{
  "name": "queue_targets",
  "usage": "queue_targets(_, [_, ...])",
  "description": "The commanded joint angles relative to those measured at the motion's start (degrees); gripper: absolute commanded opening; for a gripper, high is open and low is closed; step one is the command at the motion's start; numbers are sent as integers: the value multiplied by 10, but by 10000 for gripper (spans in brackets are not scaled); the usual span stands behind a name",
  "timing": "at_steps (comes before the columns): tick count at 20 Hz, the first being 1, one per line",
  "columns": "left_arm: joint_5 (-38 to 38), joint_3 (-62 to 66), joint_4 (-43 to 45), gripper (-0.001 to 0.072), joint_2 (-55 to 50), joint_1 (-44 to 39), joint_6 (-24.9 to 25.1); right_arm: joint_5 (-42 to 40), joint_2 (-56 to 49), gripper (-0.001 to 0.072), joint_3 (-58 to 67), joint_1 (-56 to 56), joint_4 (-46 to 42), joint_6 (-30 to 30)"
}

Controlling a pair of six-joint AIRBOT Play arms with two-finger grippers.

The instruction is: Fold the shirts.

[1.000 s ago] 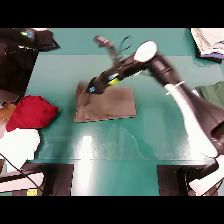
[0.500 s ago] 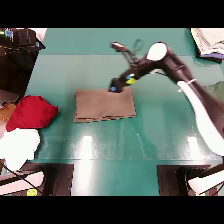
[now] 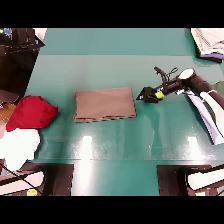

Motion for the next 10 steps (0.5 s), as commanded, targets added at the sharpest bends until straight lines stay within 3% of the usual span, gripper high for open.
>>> queue_targets(1, [15,0,0,31,0,0,3,-27,-45,700,-17,15,86,-24])
queue_targets(5, [15,0,0,31,0,0,3,-38,-100,696,50,85,125,-26])
queue_targets(6, [15,0,0,31,0,0,3,-39,-109,629,68,101,128,-26])
queue_targets(7, [14,0,0,31,0,0,3,-39,-117,500,87,117,126,-27])
queue_targets(9, [10,0,0,31,0,0,3,-39,-123,413,112,138,127,-28])
queue_targets(10, [8,0,0,31,0,0,3,-37,-123,254,123,145,127,-37])
